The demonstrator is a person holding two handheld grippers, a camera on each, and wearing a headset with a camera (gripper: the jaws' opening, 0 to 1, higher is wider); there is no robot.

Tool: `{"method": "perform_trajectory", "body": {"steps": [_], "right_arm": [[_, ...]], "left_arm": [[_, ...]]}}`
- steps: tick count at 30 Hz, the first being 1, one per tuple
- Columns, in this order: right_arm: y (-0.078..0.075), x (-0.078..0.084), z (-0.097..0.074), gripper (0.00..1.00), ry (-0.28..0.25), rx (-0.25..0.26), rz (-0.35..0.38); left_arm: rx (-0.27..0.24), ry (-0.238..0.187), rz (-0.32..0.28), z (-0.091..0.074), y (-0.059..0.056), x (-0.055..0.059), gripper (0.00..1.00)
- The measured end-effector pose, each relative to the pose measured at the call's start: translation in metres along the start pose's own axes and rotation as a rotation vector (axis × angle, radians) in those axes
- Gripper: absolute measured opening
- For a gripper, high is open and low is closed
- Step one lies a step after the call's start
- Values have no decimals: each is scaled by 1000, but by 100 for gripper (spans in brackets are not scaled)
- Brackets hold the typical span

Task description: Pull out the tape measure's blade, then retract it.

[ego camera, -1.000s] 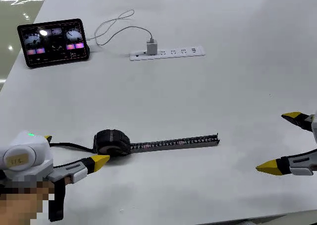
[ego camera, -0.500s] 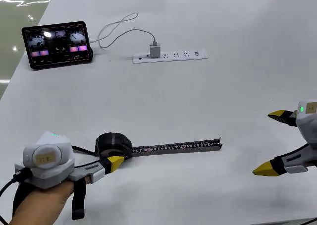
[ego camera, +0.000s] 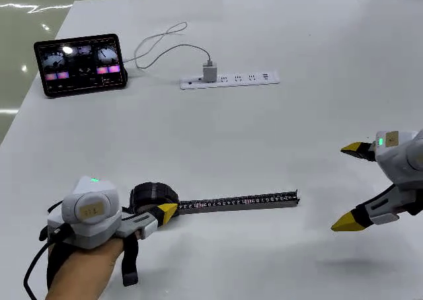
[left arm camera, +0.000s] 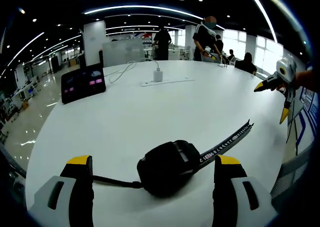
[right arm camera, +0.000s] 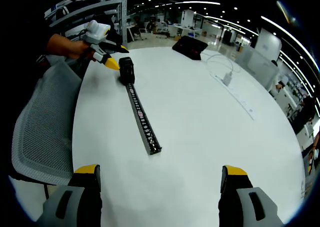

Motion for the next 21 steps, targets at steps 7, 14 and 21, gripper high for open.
{"method": "perform_trajectory", "body": {"steps": [7, 14, 21], "right_arm": [[-10, -5, 16, 99, 7, -40, -36], [-15, -12, 38, 99, 49, -89, -51], [-12, -10, 57, 93, 100, -152, -110]], "left_arm": [[16, -11, -17, 8, -9, 0, 99], [-15, -53, -34, 11, -12, 1, 99], [-37, -110, -49, 13, -19, 0, 99]]}}
Point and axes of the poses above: the centre of the closed fingertips' face, and the gripper's own axes: z roughly forward along the fingers, y roughly to its left, x roughly out of its underside, the point moved 9 cm from there along -z, roughly backward along the fingers, and after that the axes turned 7 degrees about -y, right-handed, at the moved point
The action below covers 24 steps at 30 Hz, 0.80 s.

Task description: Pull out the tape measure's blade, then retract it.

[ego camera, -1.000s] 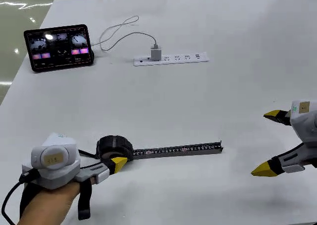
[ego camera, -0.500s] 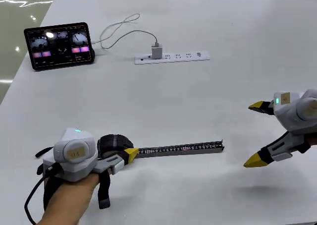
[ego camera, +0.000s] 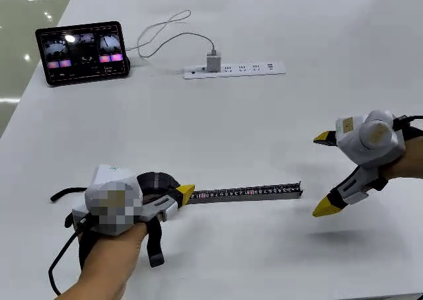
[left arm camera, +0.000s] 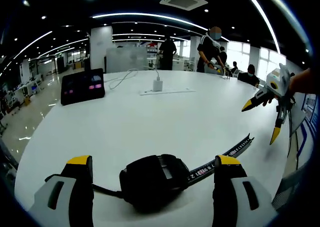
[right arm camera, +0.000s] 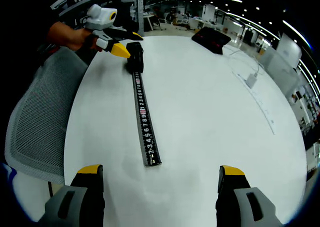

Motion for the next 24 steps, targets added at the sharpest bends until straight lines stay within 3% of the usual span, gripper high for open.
{"method": "perform_trajectory", "body": {"steps": [4, 9, 24], "right_arm": [[0, 0, 7, 92, 12, -25, -36], [-2, -1, 8, 82, 10, -27, -36], [-5, 0, 15, 55, 26, -32, -59]], "left_arm": [[5, -9, 23, 1, -5, -1, 99], [10, -16, 31, 3, -9, 0, 99], [-16, 5, -7, 5, -6, 7, 99]]}}
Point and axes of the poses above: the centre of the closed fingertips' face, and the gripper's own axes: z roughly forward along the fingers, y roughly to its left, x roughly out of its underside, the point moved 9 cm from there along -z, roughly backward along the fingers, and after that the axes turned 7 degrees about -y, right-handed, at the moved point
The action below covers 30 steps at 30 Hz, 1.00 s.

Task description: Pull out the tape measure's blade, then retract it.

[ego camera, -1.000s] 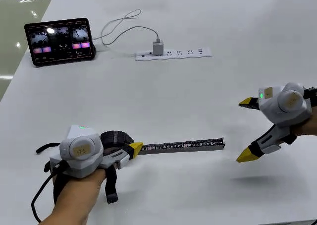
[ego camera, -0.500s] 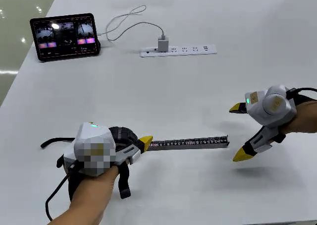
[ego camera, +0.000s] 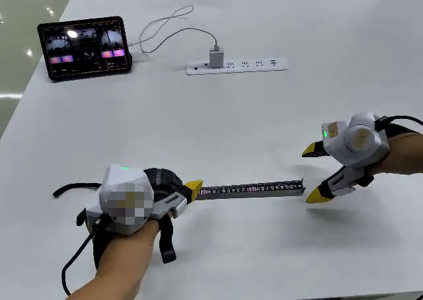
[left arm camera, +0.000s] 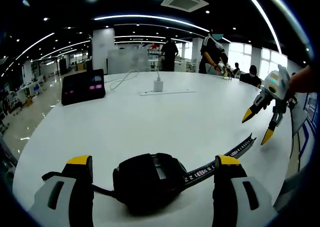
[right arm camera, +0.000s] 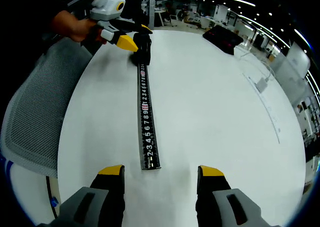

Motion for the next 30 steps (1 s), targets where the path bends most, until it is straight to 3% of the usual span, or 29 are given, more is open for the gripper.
{"method": "perform_trajectory", "body": {"steps": [18, 30], "right_arm": [[0, 2, 11, 32, 29, -22, 8], [9, 0, 18, 17, 60, -57, -51]], "left_arm": [[-16, 2, -18, -3, 3, 2, 99], [-22, 5, -19, -3, 5, 3, 99]]}}
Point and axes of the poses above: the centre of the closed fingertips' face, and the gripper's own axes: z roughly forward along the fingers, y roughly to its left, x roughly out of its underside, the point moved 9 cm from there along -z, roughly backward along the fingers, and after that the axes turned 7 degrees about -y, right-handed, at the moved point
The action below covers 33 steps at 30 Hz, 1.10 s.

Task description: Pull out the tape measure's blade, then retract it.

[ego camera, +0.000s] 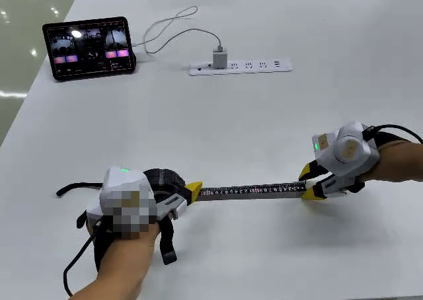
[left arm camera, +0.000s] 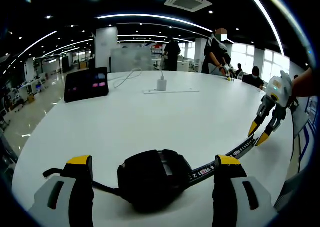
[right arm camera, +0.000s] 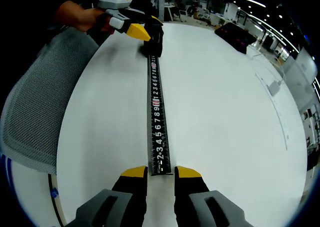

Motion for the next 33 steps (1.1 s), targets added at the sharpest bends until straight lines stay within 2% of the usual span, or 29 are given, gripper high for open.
{"method": "perform_trajectory", "body": {"steps": [8, 13, 16, 19, 23, 25, 27, 29, 33], "right_arm": [[0, 1, 0, 13, 8, 0, -8], [-2, 0, 2, 12, 20, -20, -41], [-4, 0, 2, 11, 29, -24, -12], [-4, 0, 2, 11, 36, -33, -29], [-8, 3, 2, 10, 22, -54, -21], [-9, 5, 3, 9, 8, -59, 15], [-10, 4, 4, 9, 16, -63, 8], [-9, 1, 5, 9, 48, -65, -1], [-9, -4, 6, 9, 98, -58, 35]], "left_arm": [[-5, 0, -2, 0, 2, -1, 99], [-8, 3, 0, 1, 3, 1, 98], [-10, 6, 3, 1, 3, 2, 97], [-11, 5, 2, 2, 3, 3, 96], [-15, 6, 4, 3, 4, 4, 93], [-21, 9, 7, 3, 4, 6, 91], [-29, 12, 2, 3, 4, 6, 89], [-37, 20, 1, 3, 5, 6, 87], [-43, 30, 11, 3, 4, 9, 80]]}}
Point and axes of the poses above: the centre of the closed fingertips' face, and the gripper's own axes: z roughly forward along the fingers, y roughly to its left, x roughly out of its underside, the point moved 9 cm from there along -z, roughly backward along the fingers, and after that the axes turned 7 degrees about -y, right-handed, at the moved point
